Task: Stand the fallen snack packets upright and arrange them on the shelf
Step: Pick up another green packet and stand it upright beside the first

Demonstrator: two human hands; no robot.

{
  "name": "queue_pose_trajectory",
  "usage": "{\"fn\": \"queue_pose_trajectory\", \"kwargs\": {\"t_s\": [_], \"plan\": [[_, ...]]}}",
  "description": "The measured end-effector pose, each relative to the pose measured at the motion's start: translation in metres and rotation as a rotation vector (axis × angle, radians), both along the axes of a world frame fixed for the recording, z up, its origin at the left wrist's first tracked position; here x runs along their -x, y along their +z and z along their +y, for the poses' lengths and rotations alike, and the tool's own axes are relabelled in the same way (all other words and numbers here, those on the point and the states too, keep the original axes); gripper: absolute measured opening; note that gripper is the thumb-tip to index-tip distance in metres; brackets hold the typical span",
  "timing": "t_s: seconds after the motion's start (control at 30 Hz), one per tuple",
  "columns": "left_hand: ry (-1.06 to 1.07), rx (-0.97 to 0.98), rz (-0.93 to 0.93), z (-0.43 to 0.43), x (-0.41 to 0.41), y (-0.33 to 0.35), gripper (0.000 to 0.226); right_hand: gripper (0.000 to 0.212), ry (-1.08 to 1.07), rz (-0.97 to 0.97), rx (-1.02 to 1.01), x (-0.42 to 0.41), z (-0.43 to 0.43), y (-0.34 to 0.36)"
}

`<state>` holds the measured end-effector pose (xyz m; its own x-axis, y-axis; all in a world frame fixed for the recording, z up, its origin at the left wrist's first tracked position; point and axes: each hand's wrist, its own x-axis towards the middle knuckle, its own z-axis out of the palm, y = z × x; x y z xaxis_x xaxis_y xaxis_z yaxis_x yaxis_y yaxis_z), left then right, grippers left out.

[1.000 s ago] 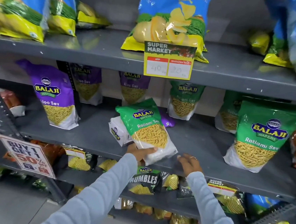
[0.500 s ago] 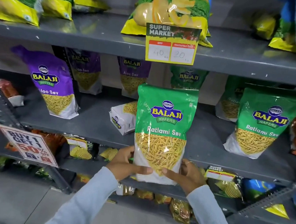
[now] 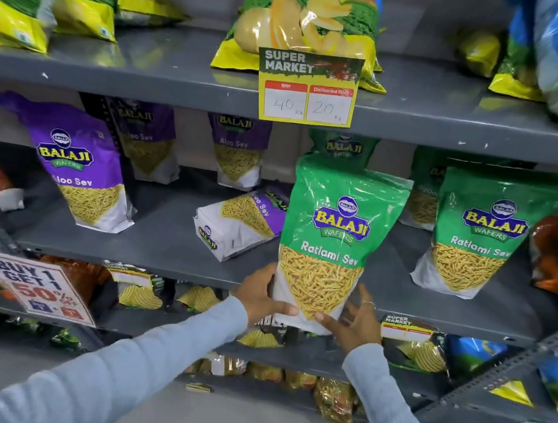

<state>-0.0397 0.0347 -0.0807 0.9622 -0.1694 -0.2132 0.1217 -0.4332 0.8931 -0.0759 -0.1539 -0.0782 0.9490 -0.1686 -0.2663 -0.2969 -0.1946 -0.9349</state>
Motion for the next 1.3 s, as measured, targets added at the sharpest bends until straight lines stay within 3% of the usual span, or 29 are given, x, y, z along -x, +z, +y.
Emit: {"fn": "queue_pose_trajectory", "kwargs": {"t_s": [0.1,0.17,0.33,0.5,0.6,0.7,0.93,1.1,1.3], "plan": [[0.049,0.094,-0.026,-0.013,-0.025,-0.009,0.071,0.104,-0.114,-0.047,-0.137,-0.024,-0.006,-0.005],[0.091,0.175,-0.044,-0.023,-0.036,-0.006,0.057,0.093,-0.166,-0.101,-0.127,-0.038,-0.009,-0.002],[0.162,0.326,-0.101,-0.047,-0.049,-0.008,0.075,0.083,-0.161,-0.219,-0.102,-0.061,-0.015,0.006],[0.243,0.168,-0.19,-0.058,-0.076,-0.039,0.089,0.092,-0.167,-0.216,0.04,-0.084,-0.024,-0.017],[0.188,-0.029,-0.202,-0.067,-0.083,-0.033,0.09,0.088,-0.197,-0.21,0.127,-0.103,-0.032,-0.049],[0.192,-0.134,-0.214,-0.071,-0.095,-0.033,0.09,0.083,-0.187,-0.178,0.244,-0.112,-0.027,-0.037],[0.144,-0.156,-0.218,-0.069,-0.111,-0.037,0.086,0.072,-0.128,-0.082,0.368,-0.132,-0.03,-0.014],[0.123,-0.178,-0.181,-0.058,-0.117,-0.045,0.073,0.079,-0.141,-0.108,0.385,-0.129,-0.025,-0.02],[0.06,-0.2,-0.159,-0.058,-0.122,-0.047,0.076,0.081,-0.157,-0.109,0.399,-0.123,-0.026,-0.018]]}}
